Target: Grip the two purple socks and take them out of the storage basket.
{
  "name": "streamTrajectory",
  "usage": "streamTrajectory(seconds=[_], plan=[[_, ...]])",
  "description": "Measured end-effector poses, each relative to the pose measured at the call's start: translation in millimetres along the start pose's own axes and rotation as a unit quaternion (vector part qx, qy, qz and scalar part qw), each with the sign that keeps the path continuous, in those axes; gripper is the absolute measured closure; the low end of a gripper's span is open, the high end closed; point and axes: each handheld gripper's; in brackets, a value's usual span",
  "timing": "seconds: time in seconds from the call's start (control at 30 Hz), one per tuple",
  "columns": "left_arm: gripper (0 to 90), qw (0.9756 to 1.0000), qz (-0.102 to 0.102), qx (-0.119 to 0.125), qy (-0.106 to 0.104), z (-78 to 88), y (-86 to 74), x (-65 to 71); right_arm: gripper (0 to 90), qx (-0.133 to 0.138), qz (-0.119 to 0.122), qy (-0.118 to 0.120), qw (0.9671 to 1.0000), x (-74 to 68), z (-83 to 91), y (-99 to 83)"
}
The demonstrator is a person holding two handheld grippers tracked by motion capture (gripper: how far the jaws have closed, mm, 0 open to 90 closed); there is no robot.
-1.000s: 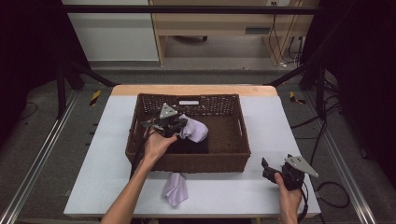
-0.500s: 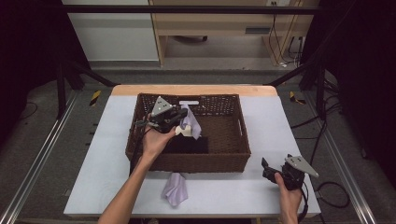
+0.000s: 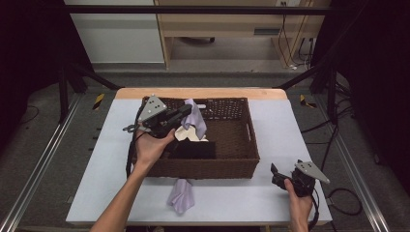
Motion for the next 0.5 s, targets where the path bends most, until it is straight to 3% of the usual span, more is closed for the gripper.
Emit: streamTrajectory(seconds=[0.5], plan=[[88.8, 0.9982, -0.014, 0.033, -0.047, 69.9, 31.8, 12.5, 3.9, -0.001, 0.000, 0.000, 1.0000, 0.3, -0.2, 0.0]])
Point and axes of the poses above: each handheld gripper's, and its own axes: z roughly backward along the jaws, y roughly out of its top, x roughly to its right, and after that the axes turned 15 degrees about y, right-handed
